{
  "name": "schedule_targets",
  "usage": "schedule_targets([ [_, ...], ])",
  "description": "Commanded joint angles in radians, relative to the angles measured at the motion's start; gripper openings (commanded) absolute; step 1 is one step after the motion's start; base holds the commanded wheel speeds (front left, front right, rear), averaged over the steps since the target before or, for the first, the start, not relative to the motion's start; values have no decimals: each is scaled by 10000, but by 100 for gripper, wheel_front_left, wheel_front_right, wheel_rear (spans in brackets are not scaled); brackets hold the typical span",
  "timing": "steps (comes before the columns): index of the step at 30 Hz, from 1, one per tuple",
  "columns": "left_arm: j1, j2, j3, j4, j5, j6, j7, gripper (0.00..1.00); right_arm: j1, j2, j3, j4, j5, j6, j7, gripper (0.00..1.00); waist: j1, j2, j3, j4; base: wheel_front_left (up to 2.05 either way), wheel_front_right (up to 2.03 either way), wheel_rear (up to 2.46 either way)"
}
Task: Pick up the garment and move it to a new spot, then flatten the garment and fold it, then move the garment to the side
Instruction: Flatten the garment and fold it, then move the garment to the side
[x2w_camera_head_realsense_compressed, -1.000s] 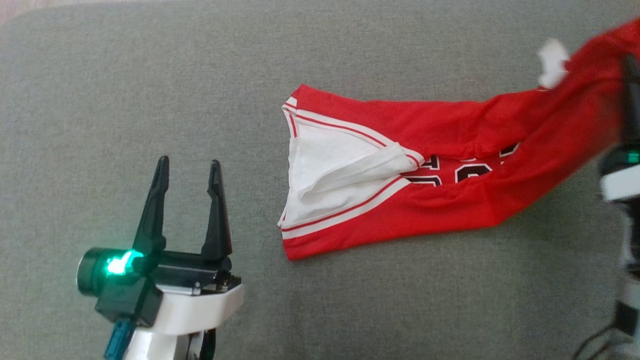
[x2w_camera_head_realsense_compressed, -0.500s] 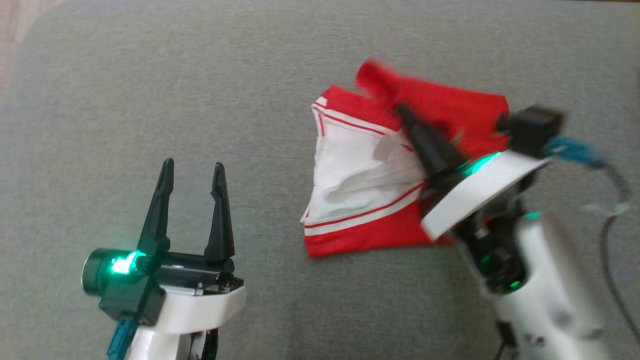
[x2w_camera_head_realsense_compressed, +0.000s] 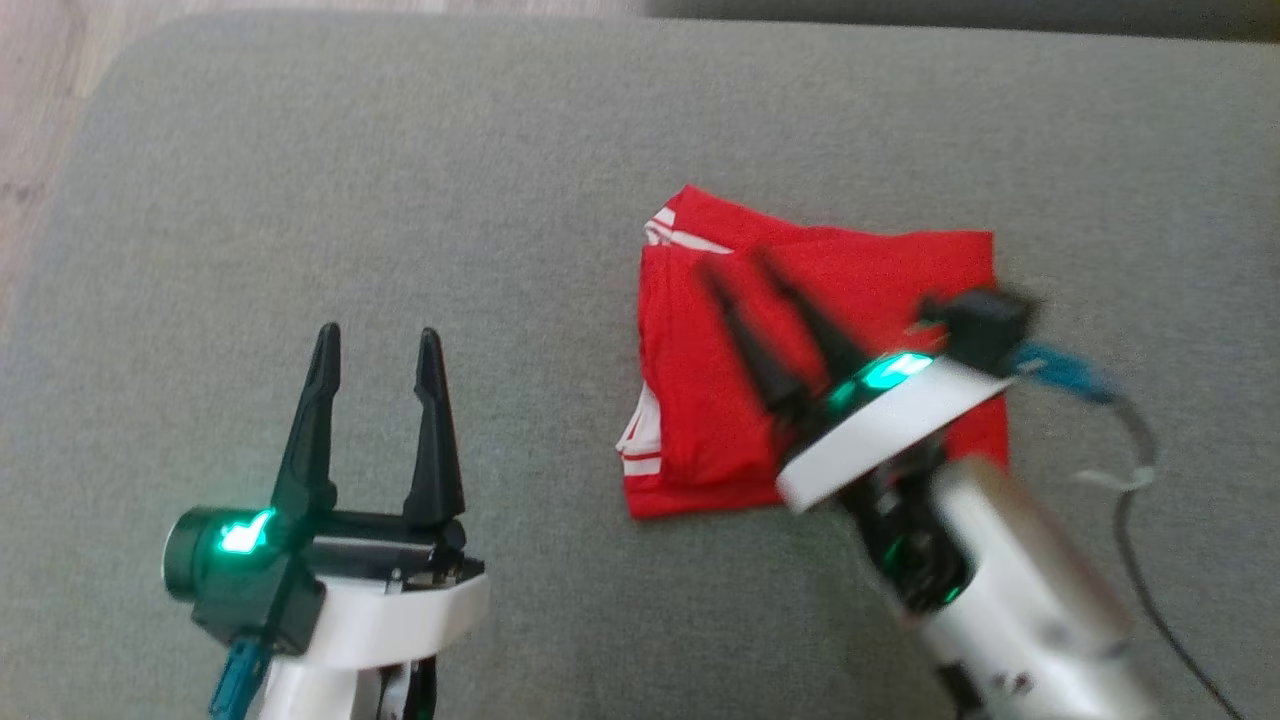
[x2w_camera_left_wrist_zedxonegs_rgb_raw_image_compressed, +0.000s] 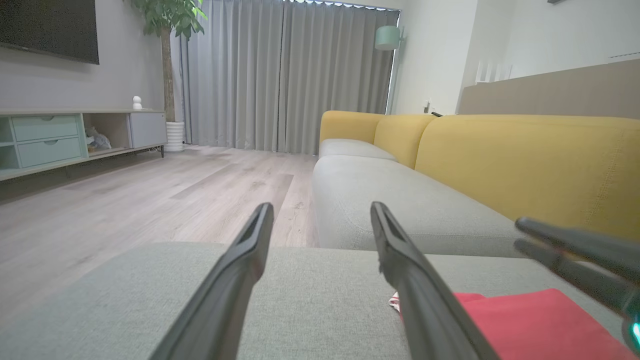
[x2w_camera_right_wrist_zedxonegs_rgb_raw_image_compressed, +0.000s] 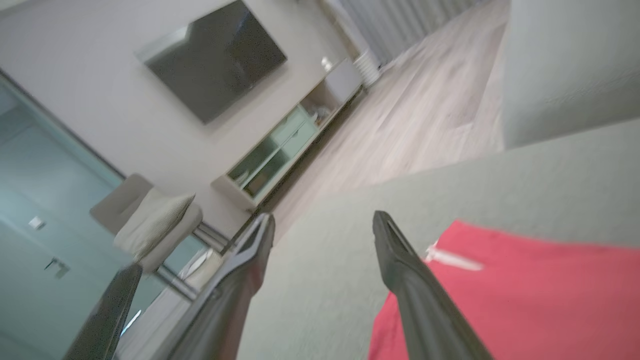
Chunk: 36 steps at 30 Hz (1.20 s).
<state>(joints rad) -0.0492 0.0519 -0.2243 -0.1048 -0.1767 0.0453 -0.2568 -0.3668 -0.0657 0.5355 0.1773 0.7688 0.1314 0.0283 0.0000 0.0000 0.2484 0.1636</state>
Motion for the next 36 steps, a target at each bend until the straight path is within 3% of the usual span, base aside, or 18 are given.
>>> schedule_targets([
  [1, 57, -15, 397, -392, -35, 91, -49, 100, -403, 153, -270, -286, -23, -7, -430, 100, 0, 0, -220, -140, 0, 0, 0],
  [4, 259, -15, 524, -462, -69, 109, -49, 100, -326, 153, -1243, -164, -284, -7, -1202, 100, 0, 0, -592, -354, 0, 0, 0],
  [10, 799, -16, 764, -493, -51, 133, -49, 100, 563, -437, -3076, 105, -2190, -7, -2516, 100, 0, 0, -1299, -903, 0, 0, 0],
  [16, 1437, -16, 874, -496, -77, 234, -49, 100, 2139, -813, -4278, 163, -3209, -7, -2888, 100, 0, 0, -1851, -1496, 0, 0, 0],
  [25, 2314, -16, 1275, -112, 97, 80, -49, 100, 3919, -1148, -3689, -527, -4565, -7, -2898, 100, 0, 0, -2578, -1858, 0, 0, 0],
  [36, 2779, -16, 1406, 104, 164, 8, -49, 100, 4482, -1010, -3596, -648, -5175, -7, -2900, 100, 0, 0, -2796, -1700, 0, 0, 0],
])
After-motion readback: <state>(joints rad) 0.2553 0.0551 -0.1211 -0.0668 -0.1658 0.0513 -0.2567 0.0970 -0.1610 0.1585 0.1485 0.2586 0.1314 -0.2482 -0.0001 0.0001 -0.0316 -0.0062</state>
